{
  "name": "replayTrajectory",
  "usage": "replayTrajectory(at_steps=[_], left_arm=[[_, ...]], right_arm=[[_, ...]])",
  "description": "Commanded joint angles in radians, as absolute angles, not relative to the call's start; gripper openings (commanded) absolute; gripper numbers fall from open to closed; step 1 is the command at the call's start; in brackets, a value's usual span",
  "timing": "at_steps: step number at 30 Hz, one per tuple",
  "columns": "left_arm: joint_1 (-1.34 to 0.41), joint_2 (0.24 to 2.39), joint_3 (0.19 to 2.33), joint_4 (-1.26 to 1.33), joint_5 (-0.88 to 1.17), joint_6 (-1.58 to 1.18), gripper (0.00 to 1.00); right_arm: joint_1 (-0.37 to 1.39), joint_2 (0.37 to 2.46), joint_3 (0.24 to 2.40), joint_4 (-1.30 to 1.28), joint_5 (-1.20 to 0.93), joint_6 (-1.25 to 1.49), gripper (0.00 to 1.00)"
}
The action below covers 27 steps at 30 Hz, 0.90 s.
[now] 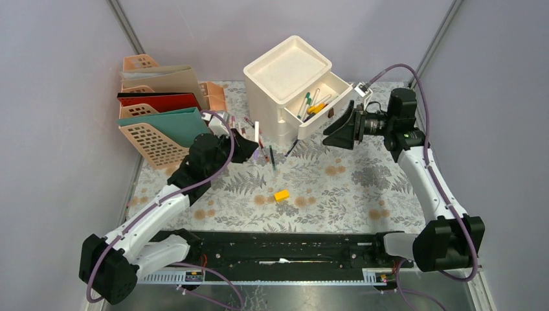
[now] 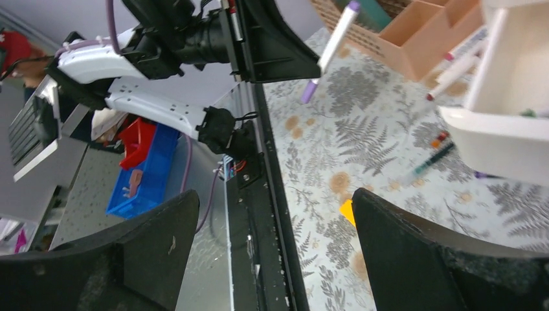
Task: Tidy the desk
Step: Pick up the stationery from the center of the board.
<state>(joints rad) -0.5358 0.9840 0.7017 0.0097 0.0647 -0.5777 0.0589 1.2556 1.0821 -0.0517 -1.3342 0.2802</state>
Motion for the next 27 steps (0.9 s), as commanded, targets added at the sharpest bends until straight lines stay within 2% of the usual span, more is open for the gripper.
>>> replayTrajectory(at_steps=[1,11,18,27], left_arm=[[-0.547,1.009,0.794,0.189,0.234,-0.599,0.0],[-0.686,1.149,0.933,0.357,0.281,-0.642,0.0],[-0.754,1.258,0.99,0.429,0.272,-0.657,0.0],[-0.79,1.305,1.029,0.446,0.262,-0.662,0.0]], right_arm=[[0.131,1.26,1.189,-0.059,-1.347,0.246,0.95],[0.209,1.325,1.309,-0.109,-1.14,0.305,0.94],[0.218,1.315,1.252,0.057,-1.108,0.452,0.93],[0.221,1.317,1.186,0.165,-1.103,0.566,0.87]])
